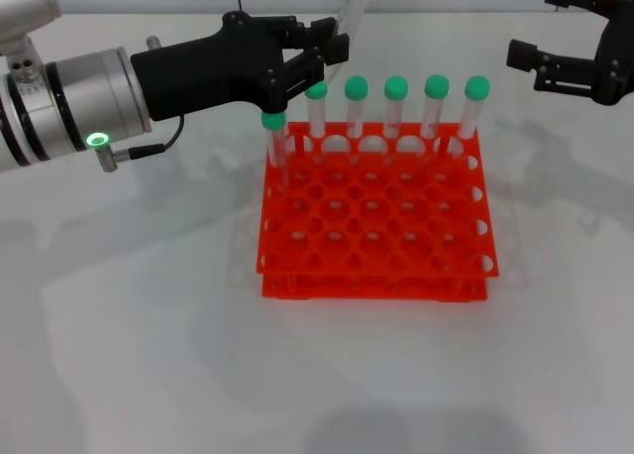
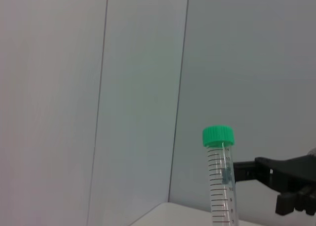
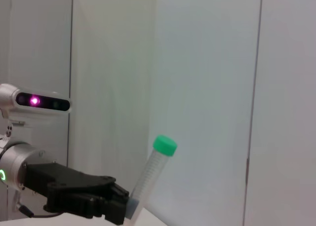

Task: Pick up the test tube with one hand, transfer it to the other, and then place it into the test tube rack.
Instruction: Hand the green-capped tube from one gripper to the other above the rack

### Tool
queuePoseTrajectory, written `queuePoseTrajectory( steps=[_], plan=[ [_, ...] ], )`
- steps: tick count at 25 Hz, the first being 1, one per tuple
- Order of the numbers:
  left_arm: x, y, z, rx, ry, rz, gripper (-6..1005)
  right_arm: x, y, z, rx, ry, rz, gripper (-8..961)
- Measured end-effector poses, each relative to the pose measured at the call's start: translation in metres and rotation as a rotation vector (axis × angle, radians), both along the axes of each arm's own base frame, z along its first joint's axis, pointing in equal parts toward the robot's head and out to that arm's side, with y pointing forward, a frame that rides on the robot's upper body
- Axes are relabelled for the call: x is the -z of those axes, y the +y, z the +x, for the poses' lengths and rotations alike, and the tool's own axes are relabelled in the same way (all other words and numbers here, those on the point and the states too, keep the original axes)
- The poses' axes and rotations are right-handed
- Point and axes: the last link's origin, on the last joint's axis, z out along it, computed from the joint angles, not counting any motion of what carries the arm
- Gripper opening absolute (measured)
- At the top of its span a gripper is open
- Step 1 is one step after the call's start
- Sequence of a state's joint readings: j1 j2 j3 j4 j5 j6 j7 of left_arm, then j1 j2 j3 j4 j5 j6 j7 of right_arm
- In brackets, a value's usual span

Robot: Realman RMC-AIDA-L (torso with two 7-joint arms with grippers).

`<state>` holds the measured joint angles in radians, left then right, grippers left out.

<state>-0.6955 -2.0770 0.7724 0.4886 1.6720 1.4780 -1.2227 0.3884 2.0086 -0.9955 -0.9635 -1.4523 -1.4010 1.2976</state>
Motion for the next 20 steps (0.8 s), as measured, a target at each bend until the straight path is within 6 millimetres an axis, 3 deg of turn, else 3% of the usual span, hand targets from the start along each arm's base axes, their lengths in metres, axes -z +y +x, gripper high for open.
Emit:
queuePoseTrajectory(
  steps=[20],
  plan=[
    [-0.002, 0.002, -0.006, -0.011, 0.037, 0.005, 158, 0.012, 0.01, -0.021, -0.043, 0.018, -0.038, 869]
  ],
)
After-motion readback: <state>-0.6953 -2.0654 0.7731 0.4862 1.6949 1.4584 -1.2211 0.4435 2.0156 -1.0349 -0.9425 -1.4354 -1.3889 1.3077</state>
